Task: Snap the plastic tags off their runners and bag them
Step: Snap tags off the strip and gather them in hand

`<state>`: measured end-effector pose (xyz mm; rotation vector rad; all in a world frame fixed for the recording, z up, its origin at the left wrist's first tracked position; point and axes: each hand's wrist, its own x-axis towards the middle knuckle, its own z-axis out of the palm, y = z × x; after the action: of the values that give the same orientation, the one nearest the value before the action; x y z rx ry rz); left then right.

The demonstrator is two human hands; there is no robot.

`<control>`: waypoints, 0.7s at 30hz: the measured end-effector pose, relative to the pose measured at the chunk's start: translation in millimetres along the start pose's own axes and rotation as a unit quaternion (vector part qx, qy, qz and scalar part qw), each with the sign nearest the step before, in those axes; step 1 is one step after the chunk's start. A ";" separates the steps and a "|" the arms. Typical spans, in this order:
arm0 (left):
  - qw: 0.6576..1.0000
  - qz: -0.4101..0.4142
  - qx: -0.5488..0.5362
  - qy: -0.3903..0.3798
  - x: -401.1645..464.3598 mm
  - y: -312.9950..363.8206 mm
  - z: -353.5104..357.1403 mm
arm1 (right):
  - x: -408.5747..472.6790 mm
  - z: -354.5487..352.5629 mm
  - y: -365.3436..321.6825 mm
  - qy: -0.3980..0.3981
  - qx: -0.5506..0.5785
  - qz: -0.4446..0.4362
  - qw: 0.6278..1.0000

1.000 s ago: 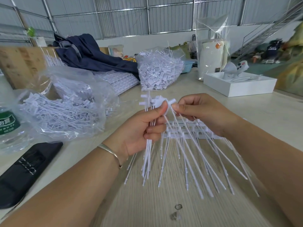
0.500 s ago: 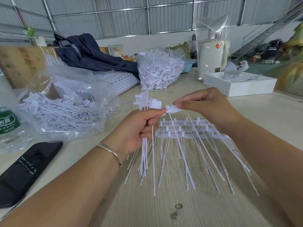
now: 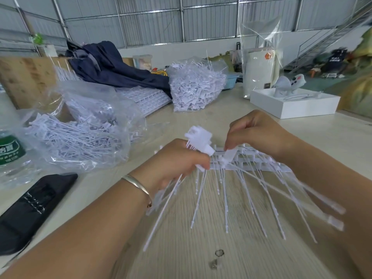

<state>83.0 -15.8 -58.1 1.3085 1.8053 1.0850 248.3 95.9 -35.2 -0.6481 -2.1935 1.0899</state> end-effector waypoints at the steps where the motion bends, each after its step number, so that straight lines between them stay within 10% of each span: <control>1: 1.000 0.005 0.020 0.021 0.7 -1.5 1.4 | 0.7 -1.3 1.4 0.005 -0.010 0.002 1.000; 12: 0.957 -0.071 -0.260 0.104 9.4 -7.3 -4.8 | 4.2 2.6 10.6 0.000 0.040 -0.026 0.999; 21: 0.945 -0.098 -0.312 -0.013 9.2 -3.6 -5.1 | 1.8 11.2 13.3 -0.102 0.008 0.004 0.995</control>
<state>74.4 -8.9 -59.4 0.7404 1.3616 1.3660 241.3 98.4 -51.1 -0.5610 -2.3539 1.2233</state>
